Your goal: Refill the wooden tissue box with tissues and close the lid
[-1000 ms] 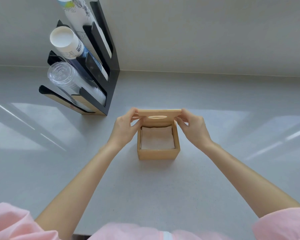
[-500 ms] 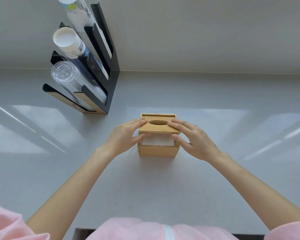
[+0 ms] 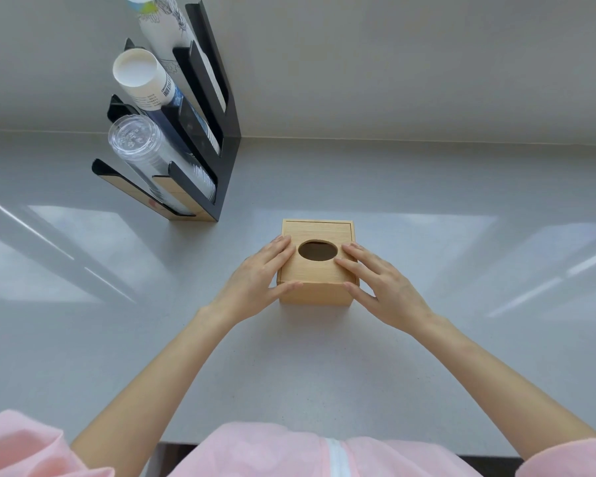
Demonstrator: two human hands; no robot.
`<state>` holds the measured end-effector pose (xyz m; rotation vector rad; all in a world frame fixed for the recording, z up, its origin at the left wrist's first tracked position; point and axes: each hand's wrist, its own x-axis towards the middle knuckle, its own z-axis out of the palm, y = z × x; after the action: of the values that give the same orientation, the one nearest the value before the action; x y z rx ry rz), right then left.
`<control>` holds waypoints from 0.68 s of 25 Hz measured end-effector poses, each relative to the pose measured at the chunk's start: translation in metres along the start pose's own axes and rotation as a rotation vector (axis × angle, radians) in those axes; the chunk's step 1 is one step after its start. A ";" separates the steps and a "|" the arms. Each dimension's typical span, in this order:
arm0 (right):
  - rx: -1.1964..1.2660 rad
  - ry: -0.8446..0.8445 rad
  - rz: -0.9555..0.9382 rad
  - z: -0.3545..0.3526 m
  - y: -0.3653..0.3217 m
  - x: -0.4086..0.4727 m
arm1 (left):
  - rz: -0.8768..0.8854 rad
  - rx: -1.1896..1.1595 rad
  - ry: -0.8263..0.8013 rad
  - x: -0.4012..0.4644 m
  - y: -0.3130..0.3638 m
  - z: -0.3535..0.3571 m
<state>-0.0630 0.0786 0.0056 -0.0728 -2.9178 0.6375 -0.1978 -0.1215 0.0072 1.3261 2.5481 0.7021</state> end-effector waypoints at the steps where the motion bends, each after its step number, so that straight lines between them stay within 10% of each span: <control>1: 0.005 0.002 0.006 0.001 0.000 0.000 | -0.004 0.001 0.007 0.000 0.000 0.001; 17: -0.008 0.018 0.065 -0.008 -0.007 0.012 | 0.030 0.099 0.064 0.007 0.008 -0.001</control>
<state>-0.0736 0.0769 0.0173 -0.1742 -2.9115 0.6311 -0.1965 -0.1119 0.0122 1.3972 2.6501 0.6415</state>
